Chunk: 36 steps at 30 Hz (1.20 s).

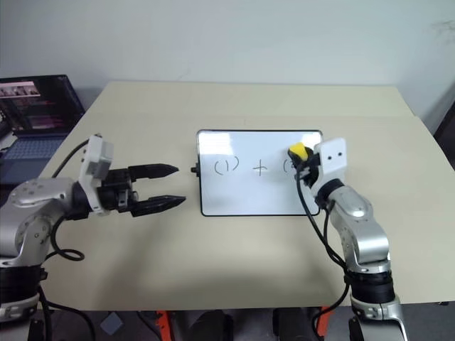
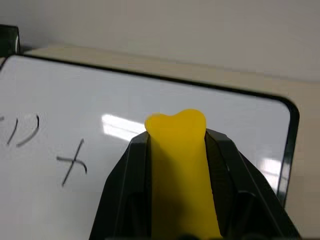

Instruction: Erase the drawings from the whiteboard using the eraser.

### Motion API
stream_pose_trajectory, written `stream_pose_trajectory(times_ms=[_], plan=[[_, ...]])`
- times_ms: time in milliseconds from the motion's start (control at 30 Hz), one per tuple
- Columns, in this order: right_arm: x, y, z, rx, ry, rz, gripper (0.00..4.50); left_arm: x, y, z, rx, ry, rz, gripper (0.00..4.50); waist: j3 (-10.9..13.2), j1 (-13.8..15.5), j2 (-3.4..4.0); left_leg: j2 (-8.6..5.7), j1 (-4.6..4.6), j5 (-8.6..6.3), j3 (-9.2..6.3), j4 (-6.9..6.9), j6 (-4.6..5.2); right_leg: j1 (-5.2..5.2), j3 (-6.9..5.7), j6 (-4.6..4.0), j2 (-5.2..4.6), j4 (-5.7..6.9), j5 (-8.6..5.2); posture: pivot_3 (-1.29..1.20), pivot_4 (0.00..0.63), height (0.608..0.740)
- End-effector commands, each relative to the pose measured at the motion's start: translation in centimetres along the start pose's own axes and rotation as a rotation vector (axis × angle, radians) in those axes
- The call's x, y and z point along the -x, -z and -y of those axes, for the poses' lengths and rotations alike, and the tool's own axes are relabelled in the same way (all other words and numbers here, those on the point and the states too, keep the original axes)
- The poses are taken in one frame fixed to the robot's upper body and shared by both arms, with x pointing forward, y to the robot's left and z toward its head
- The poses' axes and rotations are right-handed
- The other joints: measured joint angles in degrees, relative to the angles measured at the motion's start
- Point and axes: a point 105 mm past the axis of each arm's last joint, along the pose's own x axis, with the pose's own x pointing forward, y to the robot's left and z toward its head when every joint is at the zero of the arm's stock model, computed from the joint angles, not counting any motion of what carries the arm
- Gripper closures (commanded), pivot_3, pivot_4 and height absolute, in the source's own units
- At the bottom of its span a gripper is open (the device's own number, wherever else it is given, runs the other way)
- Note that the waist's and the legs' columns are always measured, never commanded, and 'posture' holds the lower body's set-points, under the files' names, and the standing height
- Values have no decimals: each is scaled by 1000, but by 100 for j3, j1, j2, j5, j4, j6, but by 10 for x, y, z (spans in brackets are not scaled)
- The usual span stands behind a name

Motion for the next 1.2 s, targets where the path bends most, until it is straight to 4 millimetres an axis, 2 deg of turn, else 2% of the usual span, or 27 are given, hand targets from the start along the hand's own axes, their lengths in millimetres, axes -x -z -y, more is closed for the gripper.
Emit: stream_pose_trajectory(times_ms=[33, 200, 333, 567, 933, 1200], plan=[[-5, -13, 4, 14, 12, 58, 3323, -2, -8, 1, -34, 8, 23, 0, 0, 1, 0, -1, 0, 0, 1, 0, 0, 0, 1, 0, -1, -1, 0, 0, 150, 740], [-15, -7, 4, 42, 3, 31, 3323, -2, -8, 1, -35, 4, 24, 0, 1, -1, 2, -1, 2, 0, 2, 2, 1, 0, 1, 0, -1, 4, 0, 0, 150, 740], [-20, 12, 5, 71, 8, -41, 3323, 1, -9, 0, -37, -8, 21, 0, 2, -2, 2, 0, 4, 0, 2, 1, 1, 0, 1, -1, -1, 7, -1, 0, 150, 740], [-19, 29, 3, 89, -1, -105, 3323, 5, -9, 0, -38, -25, 17, 0, 0, -23, 0, 1, 15, 0, 5, 5, 1, 5, 4, -2, 0, 14, 1, 0, 150, 740], [16, 62, 7, 105, 7, -224, 3323, 8, -7, 4, -36, -38, 13, 0, -7, 2, -10, 0, 16, 1, 1, 9, 1, 13, 2, -1, -1, 11, 1, 0, 150, 740], [29, 65, 15, 117, 27, -249, 3323, 6, -6, 7, -34, -28, 16, 0, -7, 3, -11, 0, 19, 1, 1, 12, 1, 16, 1, 0, -1, 13, 2, 0, 150, 740]])
